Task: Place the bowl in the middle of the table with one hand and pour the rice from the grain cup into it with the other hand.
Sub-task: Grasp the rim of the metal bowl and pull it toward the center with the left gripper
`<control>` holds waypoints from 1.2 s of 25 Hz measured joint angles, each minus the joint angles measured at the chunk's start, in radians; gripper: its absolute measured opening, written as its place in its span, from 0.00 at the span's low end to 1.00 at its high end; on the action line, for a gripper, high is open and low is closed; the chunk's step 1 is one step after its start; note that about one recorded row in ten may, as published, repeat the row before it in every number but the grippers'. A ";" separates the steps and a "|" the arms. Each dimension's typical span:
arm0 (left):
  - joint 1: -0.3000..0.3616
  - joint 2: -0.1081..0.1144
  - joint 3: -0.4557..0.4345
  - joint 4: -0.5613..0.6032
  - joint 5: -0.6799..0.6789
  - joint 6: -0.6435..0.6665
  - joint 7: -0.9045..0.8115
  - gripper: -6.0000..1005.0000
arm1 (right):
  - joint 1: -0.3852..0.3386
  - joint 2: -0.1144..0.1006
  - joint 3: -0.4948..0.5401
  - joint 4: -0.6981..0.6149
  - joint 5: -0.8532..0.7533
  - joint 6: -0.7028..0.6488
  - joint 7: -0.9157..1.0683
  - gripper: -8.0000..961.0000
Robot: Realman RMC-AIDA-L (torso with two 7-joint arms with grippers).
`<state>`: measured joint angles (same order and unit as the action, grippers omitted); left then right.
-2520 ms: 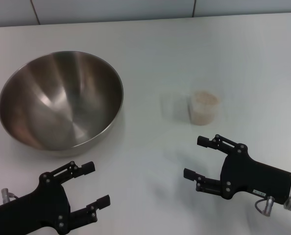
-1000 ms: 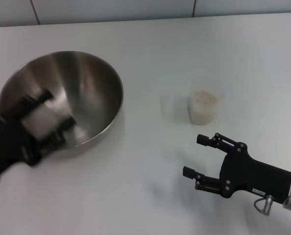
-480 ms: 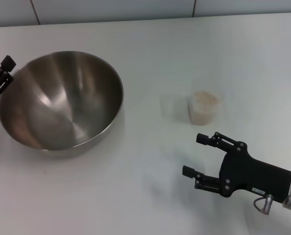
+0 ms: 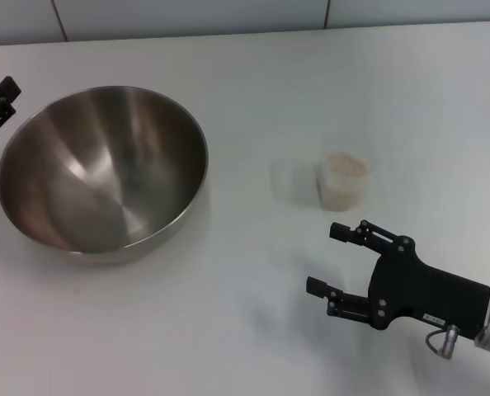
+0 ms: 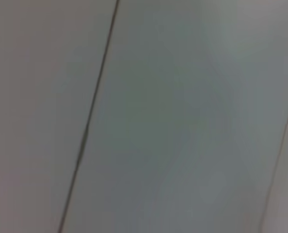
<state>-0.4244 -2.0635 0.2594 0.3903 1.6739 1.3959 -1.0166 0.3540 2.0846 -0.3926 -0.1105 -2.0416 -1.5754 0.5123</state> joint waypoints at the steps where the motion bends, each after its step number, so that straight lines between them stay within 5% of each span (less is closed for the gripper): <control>1: 0.000 0.000 0.000 0.000 0.000 0.000 0.000 0.67 | 0.001 0.000 0.000 0.000 0.000 0.001 0.000 0.85; 2: -0.001 0.001 0.114 0.099 0.001 -0.046 -0.149 0.67 | 0.002 0.000 0.000 0.000 0.000 0.001 0.000 0.85; 7: 0.022 0.002 0.323 0.283 0.063 -0.146 -0.388 0.66 | 0.005 0.000 0.000 -0.001 0.000 0.002 0.000 0.85; 17: 0.020 -0.002 0.380 0.499 0.359 -0.164 -0.673 0.65 | 0.005 0.000 0.002 -0.001 0.001 0.004 0.000 0.85; 24: 0.012 -0.001 0.498 0.608 0.471 -0.162 -0.799 0.64 | 0.011 0.000 0.002 -0.001 0.004 0.005 0.000 0.85; 30: -0.018 -0.002 0.508 0.620 0.563 -0.170 -0.848 0.63 | 0.011 0.000 0.002 0.000 0.006 0.005 0.000 0.85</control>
<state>-0.4423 -2.0655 0.7670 1.0105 2.2369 1.2260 -1.8647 0.3651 2.0847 -0.3906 -0.1104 -2.0354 -1.5705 0.5123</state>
